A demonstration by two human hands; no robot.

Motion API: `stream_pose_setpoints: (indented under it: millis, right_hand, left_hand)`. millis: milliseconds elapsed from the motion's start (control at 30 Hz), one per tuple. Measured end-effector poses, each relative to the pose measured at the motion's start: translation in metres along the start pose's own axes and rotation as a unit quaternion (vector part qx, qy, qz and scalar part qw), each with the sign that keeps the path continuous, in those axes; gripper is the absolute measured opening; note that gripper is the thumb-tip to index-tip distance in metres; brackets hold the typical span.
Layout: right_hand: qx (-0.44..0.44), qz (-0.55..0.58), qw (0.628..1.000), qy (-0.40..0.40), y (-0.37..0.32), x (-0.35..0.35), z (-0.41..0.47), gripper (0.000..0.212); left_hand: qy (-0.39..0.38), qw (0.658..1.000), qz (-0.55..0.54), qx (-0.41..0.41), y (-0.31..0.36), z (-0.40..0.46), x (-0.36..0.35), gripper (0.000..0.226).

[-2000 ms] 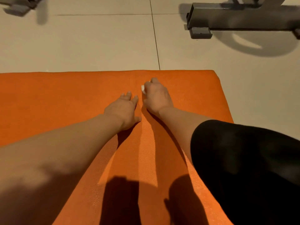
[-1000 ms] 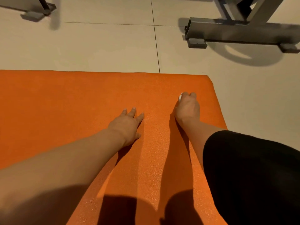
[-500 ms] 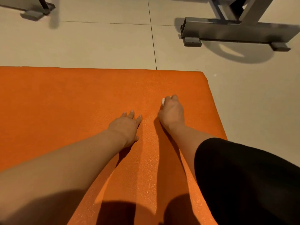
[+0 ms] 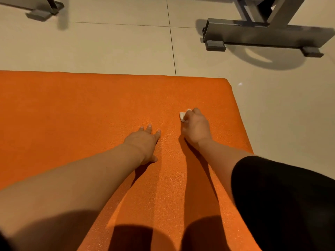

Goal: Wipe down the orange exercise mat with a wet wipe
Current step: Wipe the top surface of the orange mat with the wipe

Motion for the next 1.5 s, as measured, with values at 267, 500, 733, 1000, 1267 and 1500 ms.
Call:
stream_pose_setpoints:
  millis: [267,500,733,1000,1267,1500]
  right_hand:
    - [-0.091,0.008,0.994,0.054,0.018,0.007,-0.011,0.025]
    - [-0.062,-0.022,0.997,0.035,0.041,0.023,-0.011,0.022]
    - [-0.044,0.022,0.996,0.079,0.006,0.001,-0.030,0.021]
    - [-0.070,0.033,0.995,0.066,0.038,0.021,-0.018,0.024]
    - [0.114,0.033,0.993,-0.005,-0.033,-0.017,-0.051,0.014]
    - [-0.049,0.001,0.996,0.078,0.035,0.013,-0.044,0.019]
  left_hand:
    - [0.008,1.000,0.008,0.010,-0.001,0.000,-0.002,0.095]
    - [0.014,1.000,0.001,0.012,-0.002,-0.001,-0.006,0.094]
    - [0.023,1.000,0.000,0.014,-0.003,0.001,-0.013,0.093]
    - [0.020,1.000,-0.011,0.015,-0.005,0.004,-0.016,0.094]
    - [0.027,0.999,-0.011,0.021,-0.003,0.003,-0.014,0.094]
    - [0.027,0.999,-0.003,0.024,-0.004,0.003,-0.017,0.093]
Point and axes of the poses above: each hand's wrist, its own z-axis towards the middle knuckle, its own x-axis out of the back of the hand, y = z × x, the point moved 9 cm from there along z, towards the middle knuckle, and after that the axes turned 3 degrees about -y, right-handed, at the moved point
